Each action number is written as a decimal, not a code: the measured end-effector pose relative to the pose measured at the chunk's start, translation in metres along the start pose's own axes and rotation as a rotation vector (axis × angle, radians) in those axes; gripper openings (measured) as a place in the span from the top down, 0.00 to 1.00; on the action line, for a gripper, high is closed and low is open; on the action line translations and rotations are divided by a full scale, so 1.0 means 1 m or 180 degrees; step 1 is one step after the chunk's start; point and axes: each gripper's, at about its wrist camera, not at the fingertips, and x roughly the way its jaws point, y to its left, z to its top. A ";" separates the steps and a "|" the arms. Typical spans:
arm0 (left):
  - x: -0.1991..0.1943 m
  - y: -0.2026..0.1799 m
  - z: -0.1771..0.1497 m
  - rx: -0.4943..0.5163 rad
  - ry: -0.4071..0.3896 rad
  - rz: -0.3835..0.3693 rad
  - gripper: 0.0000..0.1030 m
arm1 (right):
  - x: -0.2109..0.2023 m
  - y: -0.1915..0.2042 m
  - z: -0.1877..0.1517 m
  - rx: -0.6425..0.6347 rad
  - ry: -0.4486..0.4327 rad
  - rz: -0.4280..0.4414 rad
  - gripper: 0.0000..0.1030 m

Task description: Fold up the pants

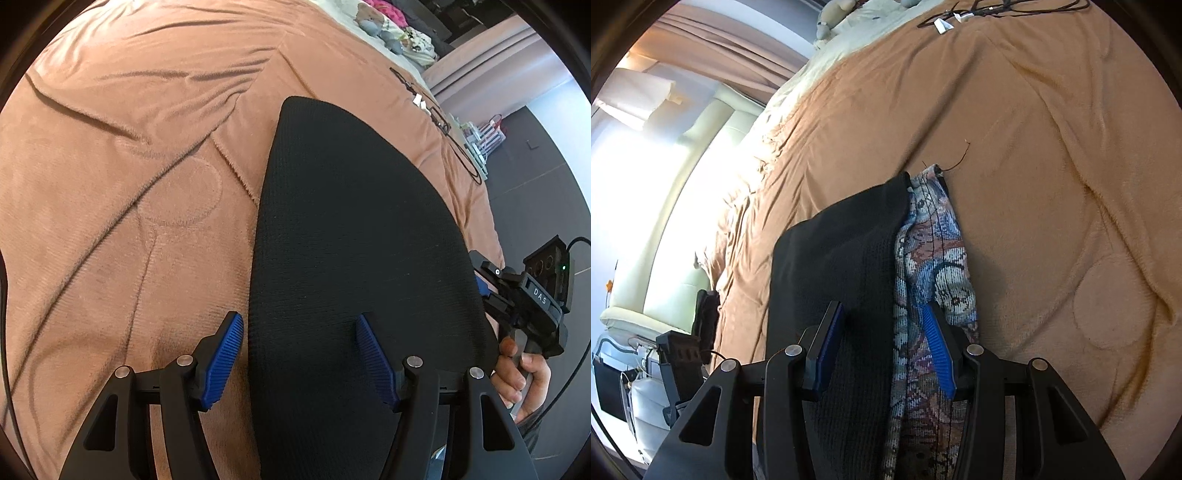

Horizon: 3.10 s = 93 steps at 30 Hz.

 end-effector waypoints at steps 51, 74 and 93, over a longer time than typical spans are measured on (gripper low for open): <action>-0.009 -0.007 -0.026 -0.0022 0.0134 -0.0239 0.53 | -0.046 0.026 -0.078 -0.0646 0.0012 -0.0841 0.37; -0.010 0.006 -0.050 -0.0261 0.0273 -0.0589 0.53 | -0.045 -0.008 -0.109 -0.0324 0.0021 -0.0382 0.46; -0.061 0.018 -0.040 -0.0130 0.0202 -0.0587 0.82 | -0.032 0.018 -0.132 -0.0208 0.0125 -0.0246 0.60</action>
